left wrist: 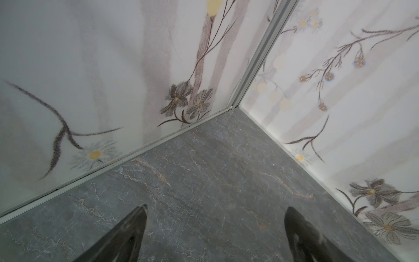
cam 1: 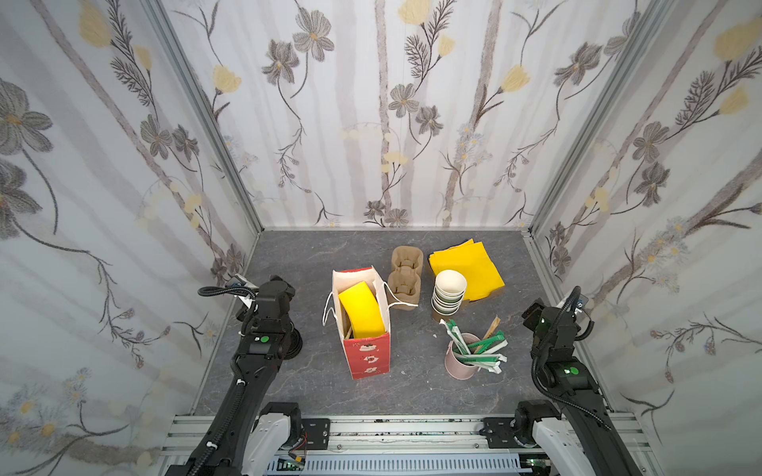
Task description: Pack the takeout coffee
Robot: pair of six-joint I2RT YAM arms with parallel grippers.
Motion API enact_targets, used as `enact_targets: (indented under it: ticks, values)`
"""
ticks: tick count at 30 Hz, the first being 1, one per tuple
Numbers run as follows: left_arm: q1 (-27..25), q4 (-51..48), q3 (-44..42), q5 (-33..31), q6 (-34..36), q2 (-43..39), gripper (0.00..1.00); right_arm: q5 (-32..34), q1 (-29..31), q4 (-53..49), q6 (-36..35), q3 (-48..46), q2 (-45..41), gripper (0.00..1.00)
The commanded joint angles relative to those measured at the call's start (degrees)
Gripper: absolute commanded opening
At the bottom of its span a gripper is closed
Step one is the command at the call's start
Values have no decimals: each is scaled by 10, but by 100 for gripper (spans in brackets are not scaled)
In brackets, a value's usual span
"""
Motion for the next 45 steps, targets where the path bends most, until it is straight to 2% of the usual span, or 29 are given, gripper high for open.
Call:
enact_targets:
  ticks: [1, 6, 10, 12, 14, 17, 20, 23, 25, 28, 32, 35, 37, 40, 45]
  values:
    - [13, 168, -51, 26, 44, 18, 98, -80, -31, 214, -33, -57, 39, 85]
    - [18, 272, -89, 52, 104, 92, 100, -154, -38, 437, -91, -133, 116, 91]
    - [18, 363, -110, 96, 152, 145, 100, -204, -38, 574, -100, -158, 193, 93]
    - [18, 433, -133, 122, 177, 165, 100, -233, -38, 603, -99, -146, 225, 93]
    - [18, 506, -158, 137, 198, 182, 100, -255, -38, 683, -100, -151, 267, 93]
    - [18, 593, -189, 158, 223, 204, 100, -272, -38, 667, -145, -122, 287, 90]
    - [18, 659, -208, 190, 245, 243, 100, -258, -41, 824, -146, -173, 345, 93]
    - [18, 724, -224, 224, 262, 278, 100, -274, -42, 976, -146, -195, 427, 96]
    - [17, 752, -228, 238, 271, 298, 100, -266, -42, 857, -148, -177, 377, 95]
    - [17, 788, -228, 256, 279, 332, 100, -276, -42, 927, -151, -180, 417, 100]
    - [18, 852, -225, 258, 282, 398, 100, -258, -29, 819, -165, -137, 400, 100]
    - [18, 824, -214, 235, 274, 394, 100, -211, -9, 819, -175, -129, 410, 100]
    - [14, 821, -212, 226, 275, 394, 100, -211, -8, 814, -176, -128, 407, 100]
    - [-5, 820, -212, 170, 281, 394, 100, -210, -8, 817, -175, -129, 408, 100]
    - [-18, 814, -205, 167, 298, 398, 100, -191, 5, 812, -186, -125, 409, 100]
